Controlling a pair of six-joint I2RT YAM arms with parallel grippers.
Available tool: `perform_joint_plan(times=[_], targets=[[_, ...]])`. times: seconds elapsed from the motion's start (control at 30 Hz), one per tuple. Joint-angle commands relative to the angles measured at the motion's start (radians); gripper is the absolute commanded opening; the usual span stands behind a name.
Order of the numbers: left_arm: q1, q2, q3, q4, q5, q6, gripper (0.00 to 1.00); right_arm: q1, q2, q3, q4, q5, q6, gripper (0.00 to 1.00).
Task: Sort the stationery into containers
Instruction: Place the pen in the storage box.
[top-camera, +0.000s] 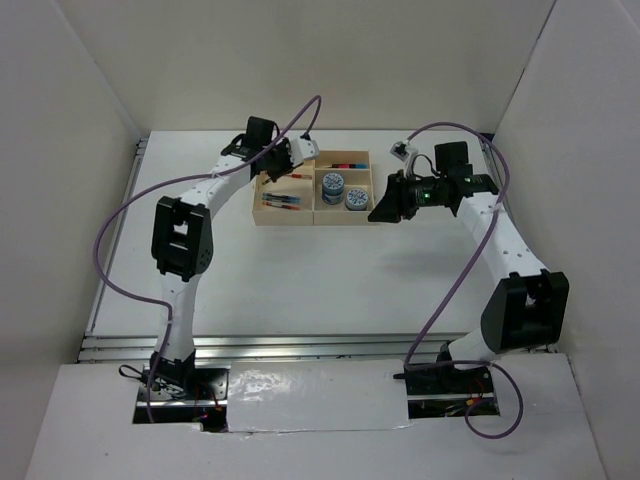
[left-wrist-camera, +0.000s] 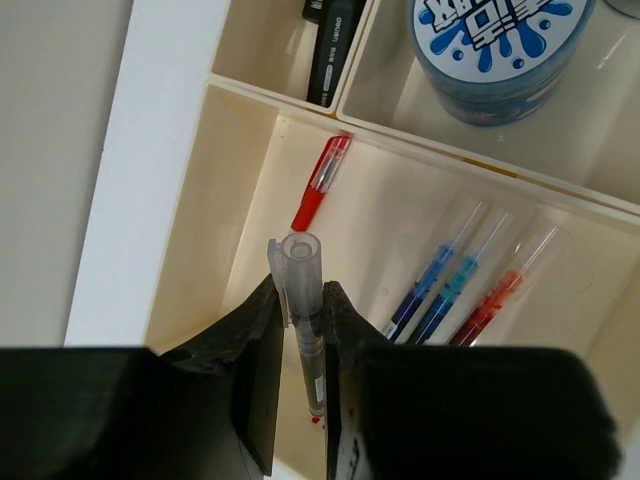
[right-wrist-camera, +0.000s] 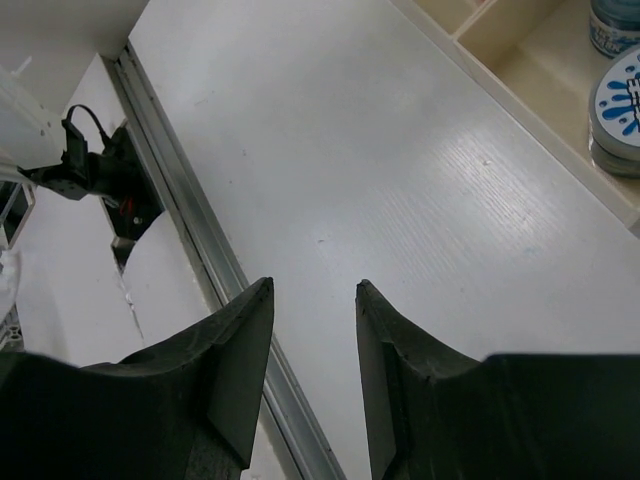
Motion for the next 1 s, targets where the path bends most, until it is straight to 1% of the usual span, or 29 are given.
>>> perform_joint_plan(times=[0.0, 0.07, 0.17, 0.3, 0.4, 0.5, 0.53, 0.7, 0.87, 0.97], targets=[[0.023, 0.007, -0.010, 0.073, 0.101, 0.002, 0.08, -0.015, 0.027, 0.019, -0.024, -0.033, -0.020, 0.45], [0.029, -0.001, -0.050, 0.115, 0.154, -0.001, 0.08, -0.020, 0.036, 0.016, -0.025, -0.039, -0.019, 0.45], [0.029, 0.001, -0.093, 0.184, 0.156, -0.002, 0.08, -0.026, 0.046, 0.018, -0.033, -0.050, -0.023, 0.45], [0.026, 0.045, -0.058, 0.147, 0.162, 0.080, 0.10, -0.037, 0.064, 0.025, -0.045, -0.059, -0.030, 0.45], [0.020, 0.077, -0.028, 0.127, 0.145, 0.106, 0.14, -0.041, 0.076, 0.027, -0.051, -0.068, -0.030, 0.45], [0.017, 0.100, -0.009, 0.119, 0.139, 0.116, 0.20, -0.045, 0.082, 0.026, -0.057, -0.070, -0.034, 0.45], [0.016, 0.108, -0.003, 0.115, 0.139, 0.116, 0.24, -0.046, 0.084, 0.024, -0.058, -0.070, -0.036, 0.45], [0.009, 0.128, 0.014, 0.086, 0.136, 0.107, 0.37, -0.060, 0.099, 0.041, -0.090, -0.088, -0.054, 0.45], [0.008, 0.125, 0.011, 0.067, 0.151, 0.085, 0.44, -0.071, 0.121, 0.059, -0.103, -0.105, -0.053, 0.45], [0.005, 0.116, 0.002, 0.067, 0.133, 0.073, 0.50, -0.072, 0.128, 0.065, -0.111, -0.118, -0.056, 0.45]])
